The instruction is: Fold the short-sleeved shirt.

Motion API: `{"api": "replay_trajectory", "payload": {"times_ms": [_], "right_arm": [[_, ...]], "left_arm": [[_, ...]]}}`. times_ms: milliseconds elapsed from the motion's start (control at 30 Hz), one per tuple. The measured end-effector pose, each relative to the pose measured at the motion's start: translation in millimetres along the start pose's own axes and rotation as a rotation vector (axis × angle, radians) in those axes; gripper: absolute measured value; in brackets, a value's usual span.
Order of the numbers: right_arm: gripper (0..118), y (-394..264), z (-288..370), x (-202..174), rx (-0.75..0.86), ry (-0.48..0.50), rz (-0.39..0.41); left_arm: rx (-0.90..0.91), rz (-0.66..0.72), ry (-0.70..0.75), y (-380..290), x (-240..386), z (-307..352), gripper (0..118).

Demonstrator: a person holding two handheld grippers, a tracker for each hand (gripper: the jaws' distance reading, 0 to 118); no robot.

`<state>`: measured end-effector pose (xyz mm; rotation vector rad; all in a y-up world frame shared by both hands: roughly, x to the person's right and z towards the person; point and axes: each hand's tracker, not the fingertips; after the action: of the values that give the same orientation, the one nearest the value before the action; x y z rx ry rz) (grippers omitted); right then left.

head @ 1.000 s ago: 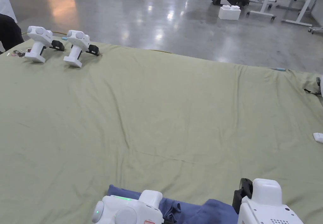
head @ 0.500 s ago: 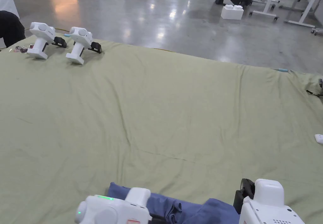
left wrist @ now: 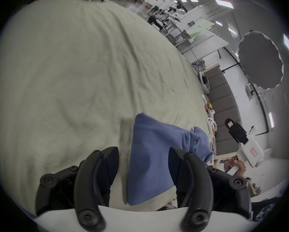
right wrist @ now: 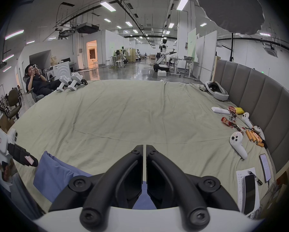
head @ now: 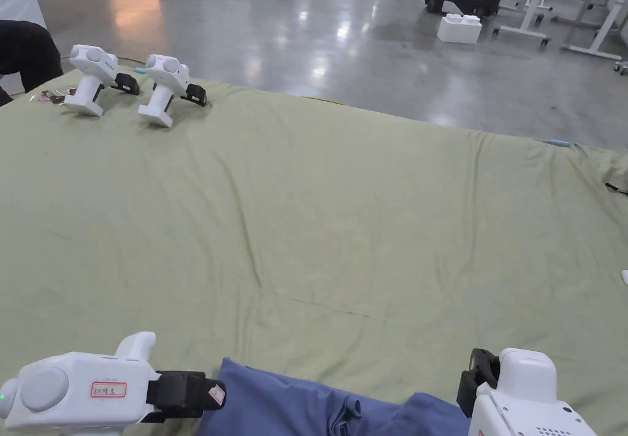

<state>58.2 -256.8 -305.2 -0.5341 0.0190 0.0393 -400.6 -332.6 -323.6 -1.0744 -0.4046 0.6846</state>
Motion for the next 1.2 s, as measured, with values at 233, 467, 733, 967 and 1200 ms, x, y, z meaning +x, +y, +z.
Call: {"api": "replay_trajectory", "payload": {"times_ms": [233,467,733,967,1200], "right_arm": [[5,0,-1,0,-0.010,-0.002,-0.010],[5,-1,1,0,-0.013,-0.005,-0.016],[5,3,4,3,0.003,-0.004,-0.019],[5,4,7,7,0.010,0.000,-0.019],[5,0,8,13,0.010,-0.002,-0.033]], "left_arm": [[0.003,0.130,-0.247,-14,-24,-30,71],[-0.050,0.094,-0.188,-19,-13,-58,22],[0.037,0.050,-0.245,-11,14,-7,16],[0.115,-0.068,-0.125,34,50,74,16],[0.115,-0.260,0.241,47,103,107,16]]}}
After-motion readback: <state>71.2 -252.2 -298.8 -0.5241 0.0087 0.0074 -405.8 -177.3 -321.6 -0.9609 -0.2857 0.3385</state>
